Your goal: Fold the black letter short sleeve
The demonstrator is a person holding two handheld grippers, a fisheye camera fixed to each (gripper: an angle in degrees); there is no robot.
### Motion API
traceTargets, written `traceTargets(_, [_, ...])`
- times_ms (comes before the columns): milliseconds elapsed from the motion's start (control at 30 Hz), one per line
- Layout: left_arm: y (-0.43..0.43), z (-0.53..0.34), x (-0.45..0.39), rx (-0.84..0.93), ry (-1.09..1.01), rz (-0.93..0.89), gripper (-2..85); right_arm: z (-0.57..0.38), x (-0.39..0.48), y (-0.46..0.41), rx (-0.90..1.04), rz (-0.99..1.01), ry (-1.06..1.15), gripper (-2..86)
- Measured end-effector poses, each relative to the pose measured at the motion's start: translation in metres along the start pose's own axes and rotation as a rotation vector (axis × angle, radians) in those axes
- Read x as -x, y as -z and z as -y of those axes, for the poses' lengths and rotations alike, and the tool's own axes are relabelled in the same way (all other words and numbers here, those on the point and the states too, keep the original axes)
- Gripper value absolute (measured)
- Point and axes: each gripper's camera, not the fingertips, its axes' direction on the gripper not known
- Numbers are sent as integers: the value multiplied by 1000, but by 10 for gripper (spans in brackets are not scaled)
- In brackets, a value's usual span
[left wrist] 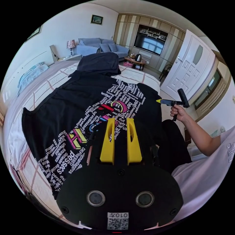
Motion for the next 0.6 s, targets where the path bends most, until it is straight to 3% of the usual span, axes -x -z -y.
traceTargets(100, [37, -39, 12, -47, 103, 136, 79, -9, 3, 25, -127, -13, 36, 32])
traceTargets(267, [114, -138, 47, -156, 475, 308, 97, 9, -10, 11, 19, 1, 36, 48])
traceTargets(433, [143, -214, 61, -70, 659, 329, 125, 26, -11, 51, -64, -32, 37, 85])
traceTargets(600, [119, -238, 64, 49, 675, 217, 133, 49, 6, 37, 50, -125, 84, 104])
